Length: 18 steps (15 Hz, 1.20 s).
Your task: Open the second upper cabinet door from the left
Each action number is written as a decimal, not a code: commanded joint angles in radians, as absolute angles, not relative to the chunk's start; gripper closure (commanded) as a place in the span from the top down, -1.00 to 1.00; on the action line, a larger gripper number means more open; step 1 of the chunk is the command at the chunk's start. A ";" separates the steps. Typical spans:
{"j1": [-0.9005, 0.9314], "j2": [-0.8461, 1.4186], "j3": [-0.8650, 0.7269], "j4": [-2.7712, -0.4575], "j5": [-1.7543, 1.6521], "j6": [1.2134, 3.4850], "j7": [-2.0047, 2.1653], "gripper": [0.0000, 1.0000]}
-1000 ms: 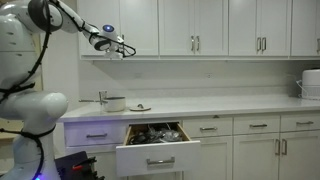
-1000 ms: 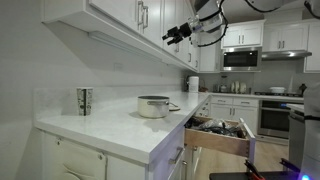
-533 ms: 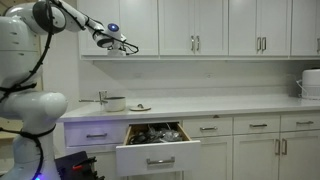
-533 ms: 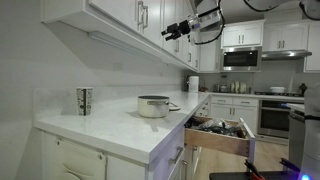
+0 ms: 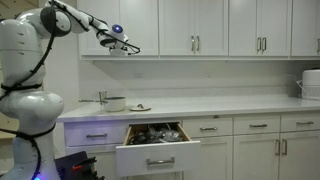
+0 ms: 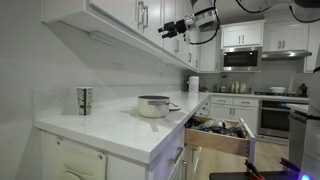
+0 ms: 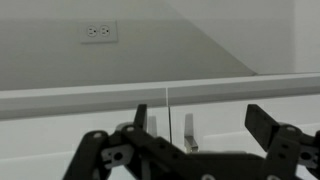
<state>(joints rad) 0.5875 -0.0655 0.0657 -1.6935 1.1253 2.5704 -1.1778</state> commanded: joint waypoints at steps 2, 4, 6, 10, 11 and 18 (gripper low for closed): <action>0.585 -0.062 0.068 -1.690 1.125 2.570 -1.178 1.00; 0.584 -0.062 0.068 -1.689 1.126 2.570 -1.178 1.00; 0.589 -0.048 0.072 -1.670 1.132 2.577 -1.178 1.00; 0.613 0.016 0.086 -1.570 1.157 2.598 -1.203 1.00; 0.620 0.033 0.090 -1.542 1.156 2.598 -1.203 1.00; 0.644 0.187 0.104 -1.298 1.129 2.639 -1.200 1.00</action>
